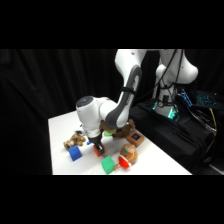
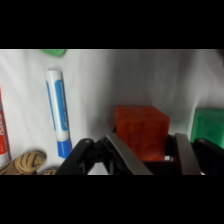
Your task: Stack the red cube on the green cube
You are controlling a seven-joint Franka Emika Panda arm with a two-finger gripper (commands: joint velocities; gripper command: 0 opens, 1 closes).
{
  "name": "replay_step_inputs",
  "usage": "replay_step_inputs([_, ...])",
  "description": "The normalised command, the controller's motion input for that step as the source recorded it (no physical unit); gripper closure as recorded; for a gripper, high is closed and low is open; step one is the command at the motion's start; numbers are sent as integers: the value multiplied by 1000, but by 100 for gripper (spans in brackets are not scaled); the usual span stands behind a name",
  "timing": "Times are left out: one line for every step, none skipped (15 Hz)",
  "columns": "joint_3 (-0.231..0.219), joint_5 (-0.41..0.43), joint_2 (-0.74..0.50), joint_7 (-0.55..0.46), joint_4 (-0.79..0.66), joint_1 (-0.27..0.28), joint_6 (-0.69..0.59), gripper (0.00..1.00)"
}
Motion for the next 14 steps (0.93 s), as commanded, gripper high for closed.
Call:
replay_step_inputs([-94, -52, -271, 193, -156, 155, -126, 74])
replay_step_inputs([-75, -49, -335, 177, -185, 154, -170, 74])
replay_step_inputs([-75, -60, -377, 182, -200, 165, -193, 74])
replay_step_inputs([-68, -62, -410, 182, -202, 163, -248, 74])
replay_step_inputs([-71, -76, -414, 190, -194, 163, -275, 74])
replay_step_inputs([-68, -82, -420, 197, -188, 157, -308, 74])
replay_step_inputs([-58, -87, -408, 185, -183, 141, -296, 74])
replay_step_inputs([-56, -102, -387, 182, -175, 130, -274, 74])
replay_step_inputs([-50, -113, -369, 171, -169, 118, -258, 74])
replay_step_inputs([-40, -116, -342, 159, -157, 103, -241, 74])
replay_step_inputs([-33, -116, -315, 157, -145, 90, -220, 74])
replay_step_inputs([-21, -112, -287, 146, -129, 78, -206, 74])
replay_step_inputs([-8, -106, -254, 139, -113, 68, -189, 74])
replay_step_inputs([1, -104, -224, 137, -98, 63, -170, 74])
